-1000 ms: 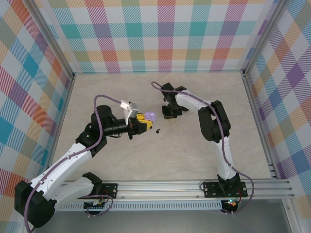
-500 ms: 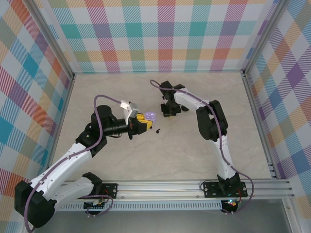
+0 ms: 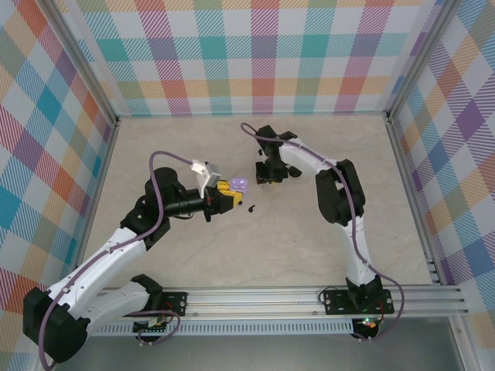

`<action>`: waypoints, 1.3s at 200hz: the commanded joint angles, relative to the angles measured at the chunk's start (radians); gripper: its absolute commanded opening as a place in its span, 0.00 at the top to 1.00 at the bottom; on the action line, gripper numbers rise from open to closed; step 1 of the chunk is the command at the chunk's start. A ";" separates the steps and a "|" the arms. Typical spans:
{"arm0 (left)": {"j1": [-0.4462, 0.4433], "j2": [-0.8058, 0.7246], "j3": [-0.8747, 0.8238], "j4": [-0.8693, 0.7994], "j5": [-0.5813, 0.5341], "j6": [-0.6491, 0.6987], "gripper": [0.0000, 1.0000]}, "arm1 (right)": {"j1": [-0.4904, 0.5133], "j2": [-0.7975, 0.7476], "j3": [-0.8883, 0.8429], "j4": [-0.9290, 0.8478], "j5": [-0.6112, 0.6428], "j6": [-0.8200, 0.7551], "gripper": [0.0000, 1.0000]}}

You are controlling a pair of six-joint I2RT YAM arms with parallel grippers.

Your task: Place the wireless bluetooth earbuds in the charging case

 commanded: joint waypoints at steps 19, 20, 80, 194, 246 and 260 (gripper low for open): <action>-0.013 -0.027 0.010 0.006 0.002 0.001 0.81 | -0.007 -0.009 0.042 -0.013 -0.035 0.114 0.54; -0.013 -0.027 0.010 0.006 0.001 0.001 0.81 | -0.007 -0.007 0.044 -0.013 -0.034 0.117 0.54; -0.013 -0.023 0.012 0.002 0.001 0.008 0.81 | -0.005 0.066 0.110 -0.057 0.002 0.221 0.59; -0.013 -0.014 0.011 0.006 0.002 0.008 0.81 | 0.005 0.147 0.188 -0.116 0.004 0.225 0.65; -0.013 -0.019 0.004 0.007 -0.002 0.008 0.81 | 0.023 0.183 0.227 -0.160 0.049 0.199 0.68; -0.012 -0.020 0.005 0.005 -0.002 0.009 0.81 | 0.029 0.196 0.246 -0.179 0.055 0.184 0.71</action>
